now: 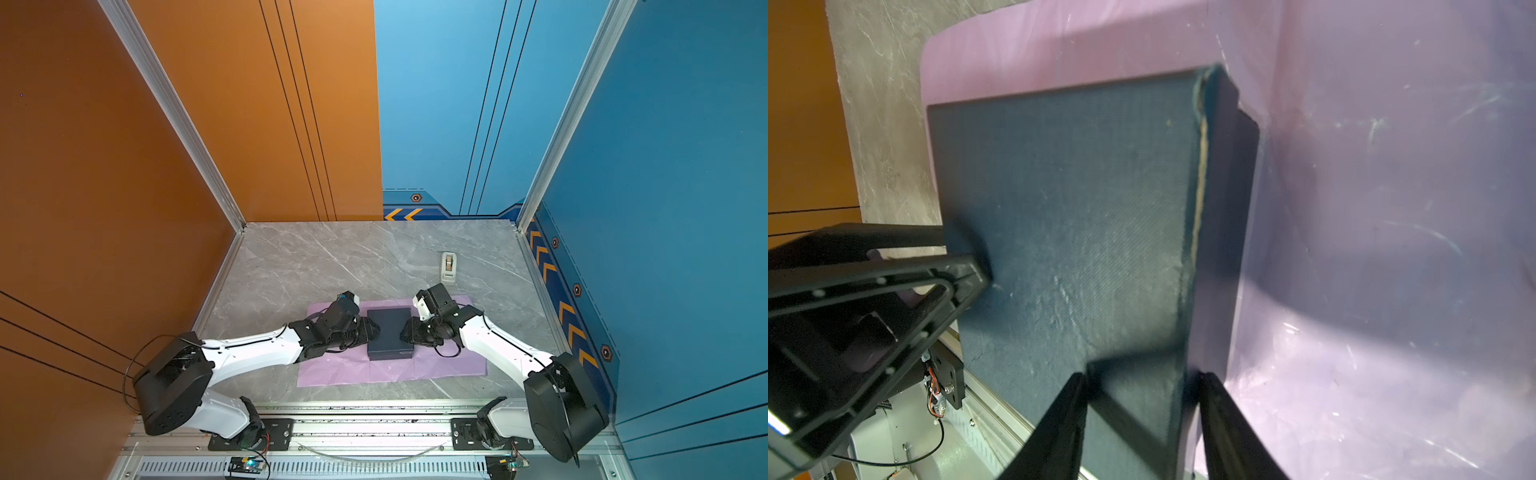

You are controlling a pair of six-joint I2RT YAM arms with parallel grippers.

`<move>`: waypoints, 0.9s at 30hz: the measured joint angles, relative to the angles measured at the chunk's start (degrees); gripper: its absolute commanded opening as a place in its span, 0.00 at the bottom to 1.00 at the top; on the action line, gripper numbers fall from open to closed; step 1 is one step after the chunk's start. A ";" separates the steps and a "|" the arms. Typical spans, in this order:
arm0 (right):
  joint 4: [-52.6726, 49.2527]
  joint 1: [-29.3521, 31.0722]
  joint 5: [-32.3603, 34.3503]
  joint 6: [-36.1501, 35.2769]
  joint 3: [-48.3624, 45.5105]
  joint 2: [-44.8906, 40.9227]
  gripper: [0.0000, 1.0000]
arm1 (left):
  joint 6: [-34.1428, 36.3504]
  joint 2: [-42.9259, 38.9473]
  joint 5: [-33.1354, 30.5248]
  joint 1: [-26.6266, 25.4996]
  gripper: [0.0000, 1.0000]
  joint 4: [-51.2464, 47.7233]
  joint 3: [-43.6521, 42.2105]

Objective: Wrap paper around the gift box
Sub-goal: 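Lower the navy box onto the middle of the pink paper with both grippers, then open both grippers and draw them back from the box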

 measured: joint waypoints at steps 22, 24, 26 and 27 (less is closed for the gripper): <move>-3.15 -11.96 -0.57 -2.60 0.15 -8.26 0.89 | 2.38 -7.32 -1.49 1.68 0.75 -6.88 0.22; -5.03 -18.01 -1.77 -3.93 0.81 -8.55 0.89 | 2.97 -10.78 -2.10 3.72 0.75 -9.27 0.22; -6.97 -25.11 -2.73 -5.57 1.38 -7.67 0.89 | 3.32 -14.97 -2.43 7.21 0.74 -11.17 -0.87; -8.00 -28.26 -3.02 -6.47 1.77 -6.86 0.89 | 3.41 -16.59 -2.38 8.85 0.74 -11.72 -1.79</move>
